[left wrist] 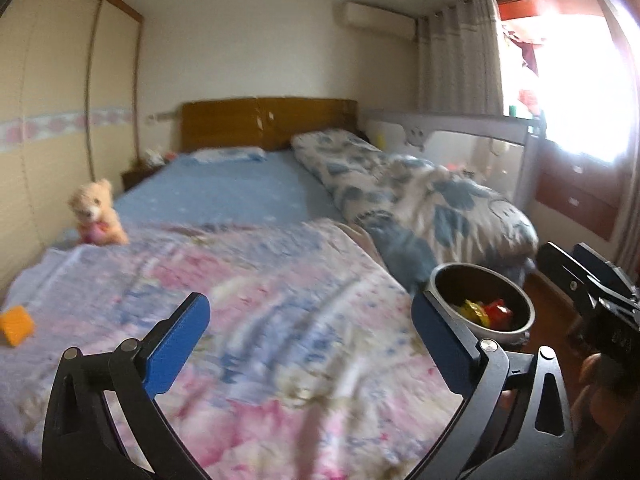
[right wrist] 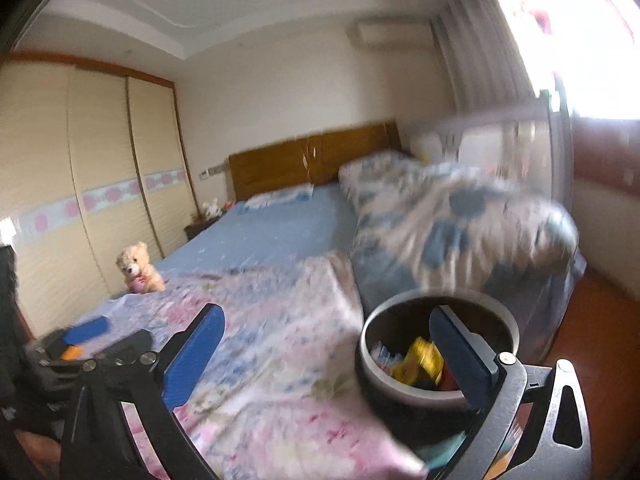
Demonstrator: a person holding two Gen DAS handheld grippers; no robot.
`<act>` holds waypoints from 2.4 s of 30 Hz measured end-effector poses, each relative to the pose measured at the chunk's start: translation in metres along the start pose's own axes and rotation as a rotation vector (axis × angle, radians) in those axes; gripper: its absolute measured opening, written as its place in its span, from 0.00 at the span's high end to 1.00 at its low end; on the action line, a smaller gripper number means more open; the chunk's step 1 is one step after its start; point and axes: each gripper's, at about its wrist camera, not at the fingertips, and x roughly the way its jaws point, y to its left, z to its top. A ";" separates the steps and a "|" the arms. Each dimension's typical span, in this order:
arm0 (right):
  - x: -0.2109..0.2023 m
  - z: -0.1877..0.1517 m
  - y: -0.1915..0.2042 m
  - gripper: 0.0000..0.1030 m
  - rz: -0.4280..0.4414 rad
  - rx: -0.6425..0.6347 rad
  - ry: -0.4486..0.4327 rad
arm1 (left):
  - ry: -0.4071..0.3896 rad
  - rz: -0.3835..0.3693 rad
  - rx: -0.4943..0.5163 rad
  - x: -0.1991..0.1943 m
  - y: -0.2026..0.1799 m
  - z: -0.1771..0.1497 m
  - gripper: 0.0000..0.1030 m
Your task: Collect trash
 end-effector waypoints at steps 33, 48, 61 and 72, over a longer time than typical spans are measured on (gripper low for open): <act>0.023 -0.036 0.014 0.00 -0.021 -0.013 0.005 | -0.031 0.139 0.039 -0.001 0.010 -0.022 0.00; 0.020 -0.035 0.015 0.00 -0.013 -0.008 0.002 | -0.040 0.133 0.044 -0.004 0.007 -0.022 0.00; 0.018 -0.033 0.020 0.00 -0.007 -0.007 0.004 | -0.033 0.129 0.045 -0.003 0.008 -0.024 0.00; 0.018 -0.032 0.024 0.00 -0.003 -0.004 0.002 | -0.032 0.128 0.045 -0.003 0.008 -0.024 0.00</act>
